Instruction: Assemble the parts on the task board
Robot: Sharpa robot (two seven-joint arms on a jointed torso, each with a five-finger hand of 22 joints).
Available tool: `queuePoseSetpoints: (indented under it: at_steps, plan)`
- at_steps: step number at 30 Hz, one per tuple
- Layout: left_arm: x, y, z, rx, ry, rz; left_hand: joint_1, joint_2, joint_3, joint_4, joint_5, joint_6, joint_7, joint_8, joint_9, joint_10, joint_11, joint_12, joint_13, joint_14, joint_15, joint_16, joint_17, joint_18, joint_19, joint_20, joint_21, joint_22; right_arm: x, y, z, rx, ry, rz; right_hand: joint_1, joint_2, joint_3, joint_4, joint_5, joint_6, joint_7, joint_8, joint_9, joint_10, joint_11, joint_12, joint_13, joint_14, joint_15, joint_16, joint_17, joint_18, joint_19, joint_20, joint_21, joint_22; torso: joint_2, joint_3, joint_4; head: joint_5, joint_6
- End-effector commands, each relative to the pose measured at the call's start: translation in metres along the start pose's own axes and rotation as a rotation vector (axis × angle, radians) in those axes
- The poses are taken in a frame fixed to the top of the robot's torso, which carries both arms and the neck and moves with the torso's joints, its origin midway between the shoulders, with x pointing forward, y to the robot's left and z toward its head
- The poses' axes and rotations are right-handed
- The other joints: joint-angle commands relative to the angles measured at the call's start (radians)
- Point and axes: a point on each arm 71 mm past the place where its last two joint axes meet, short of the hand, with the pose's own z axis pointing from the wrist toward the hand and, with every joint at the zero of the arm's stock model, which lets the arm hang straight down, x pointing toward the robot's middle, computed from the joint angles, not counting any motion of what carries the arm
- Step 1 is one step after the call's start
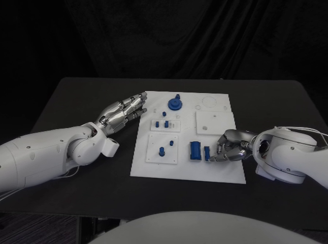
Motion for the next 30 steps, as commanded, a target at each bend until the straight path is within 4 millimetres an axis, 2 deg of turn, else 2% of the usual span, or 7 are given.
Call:
queuePoseSetpoints:
  at_steps: [1,13,25,29,30]
  plan:
    - [0.0017,-0.0005,-0.0005,0.014,0.014,-0.01,0.009,0.001,0.003,-0.003,0.005,0.0,0.007,0.003,0.001,0.001,0.006,0.005,0.001,0.003,0.007,-0.004,-0.001,0.006,0.0,0.008,0.004,0.001,-0.0005,-0.0021,0.0014,0.028,-0.022,-0.006,0.009,0.004,0.003,-0.005,0.0,0.009,0.0,0.004,0.001,0.106,-0.009,-0.002,0.263,0.094,-0.01,0.004,0.212,0.013,0.012,-0.009,0.0,0.194,0.0,0.0,-0.0001,0.003,0.0]
    - [0.0015,-0.0006,-0.0012,0.013,0.013,-0.01,0.01,0.001,0.003,-0.004,0.007,0.001,0.008,0.003,0.001,0.001,0.007,0.006,0.001,0.003,0.007,-0.004,-0.001,0.006,0.001,0.008,0.004,0.001,0.0008,-0.0015,0.0036,0.033,-0.004,-0.017,0.021,0.016,0.008,-0.012,0.0,0.011,-0.001,0.008,0.006,0.106,-0.01,-0.002,0.263,0.094,-0.012,0.004,0.211,0.013,0.012,-0.01,-0.001,0.194,0.001,-0.0003,0.0006,0.0,0.0]
    - [0.0015,-0.0005,-0.0009,0.013,0.013,-0.01,0.012,0.001,0.004,-0.006,0.009,0.001,0.008,0.003,0.001,0.001,0.007,0.006,0.001,0.003,0.008,-0.004,-0.001,0.006,0.001,0.008,0.004,0.001,0.002,-0.0007,0.0037,0.028,0.009,-0.024,0.026,0.01,0.004,-0.018,-0.002,0.0,0.0,-0.003,0.003,0.106,-0.01,-0.002,0.263,0.094,-0.012,0.003,0.209,0.014,0.01,-0.011,-0.005,0.193,0.0,0.0,-0.0003,0.0,0.0]
    - [0.0005,-0.0016,-0.0018,0.025,0.006,-0.006,0.013,0.001,0.004,-0.008,0.009,0.001,0.008,0.003,0.001,0.001,0.007,0.006,0.001,0.003,0.008,-0.004,-0.001,0.006,0.001,0.008,0.004,0.001,-0.0005,-0.0014,0.0021,0.011,-0.025,-0.009,-0.007,-0.003,-0.018,0.009,-0.002,-0.011,0.002,-0.015,0.0,0.106,-0.009,-0.002,0.263,0.093,-0.01,0.002,0.207,0.014,0.01,-0.01,-0.006,0.193,0.0,0.0003,-0.001,0.003,0.0]
    - [0.0004,-0.0023,-0.0019,0.034,0.001,-0.002,0.014,0.0,0.004,-0.01,0.01,0.002,0.008,0.003,0.002,0.001,0.007,0.007,0.001,0.003,0.007,-0.004,-0.001,0.006,0.001,0.008,0.004,0.001,-0.0018,-0.0018,0.0016,0.007,-0.041,-0.005,-0.031,-0.006,-0.028,0.033,-0.001,-0.032,0.002,-0.043,-0.013,0.106,-0.008,-0.002,0.263,0.093,-0.009,0.001,0.205,0.015,0.008,-0.009,-0.009,0.192,0.0,0.0003,-0.0006,0.003,0.0]
